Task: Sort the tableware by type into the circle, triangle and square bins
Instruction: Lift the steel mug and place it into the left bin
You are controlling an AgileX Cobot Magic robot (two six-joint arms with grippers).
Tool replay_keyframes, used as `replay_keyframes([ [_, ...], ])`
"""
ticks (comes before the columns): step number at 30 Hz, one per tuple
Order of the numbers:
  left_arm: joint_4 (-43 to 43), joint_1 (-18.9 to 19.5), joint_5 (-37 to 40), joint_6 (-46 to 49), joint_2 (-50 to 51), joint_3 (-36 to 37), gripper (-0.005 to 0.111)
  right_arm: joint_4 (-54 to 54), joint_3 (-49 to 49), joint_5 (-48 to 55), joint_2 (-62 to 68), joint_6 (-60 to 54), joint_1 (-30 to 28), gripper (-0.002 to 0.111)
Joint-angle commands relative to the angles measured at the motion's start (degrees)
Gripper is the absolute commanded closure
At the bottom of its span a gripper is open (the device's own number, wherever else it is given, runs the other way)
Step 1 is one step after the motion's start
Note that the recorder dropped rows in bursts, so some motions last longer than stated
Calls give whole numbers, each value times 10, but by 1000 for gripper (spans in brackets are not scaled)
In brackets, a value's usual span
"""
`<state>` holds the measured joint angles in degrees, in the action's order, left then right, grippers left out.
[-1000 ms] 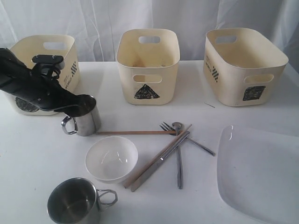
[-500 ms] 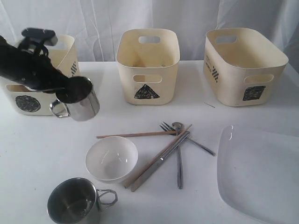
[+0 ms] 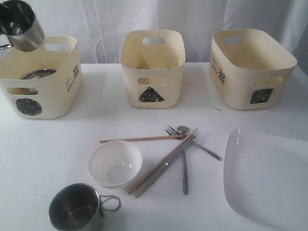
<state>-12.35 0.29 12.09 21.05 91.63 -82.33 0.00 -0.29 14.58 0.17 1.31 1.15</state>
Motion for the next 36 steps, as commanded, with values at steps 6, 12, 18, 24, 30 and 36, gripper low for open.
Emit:
replay_keyframes([
  [6,-11,24,-5,-14,151,-64,106,0,3,-5,-2,0,1,108],
  [12,-24,24,6,-14,179,-76,74,0,3,-5,-2,4,1,108],
  [18,-28,24,59,-16,158,-78,91,0,3,-5,-2,11,1,108],
  [24,-32,24,126,2,84,-63,97,0,3,-5,-2,11,1,108],
  [30,-105,24,162,41,-38,14,86,0,3,-5,-2,11,1,108],
  [36,-197,16,261,109,-176,120,81,0,3,-5,-2,11,1,108],
])
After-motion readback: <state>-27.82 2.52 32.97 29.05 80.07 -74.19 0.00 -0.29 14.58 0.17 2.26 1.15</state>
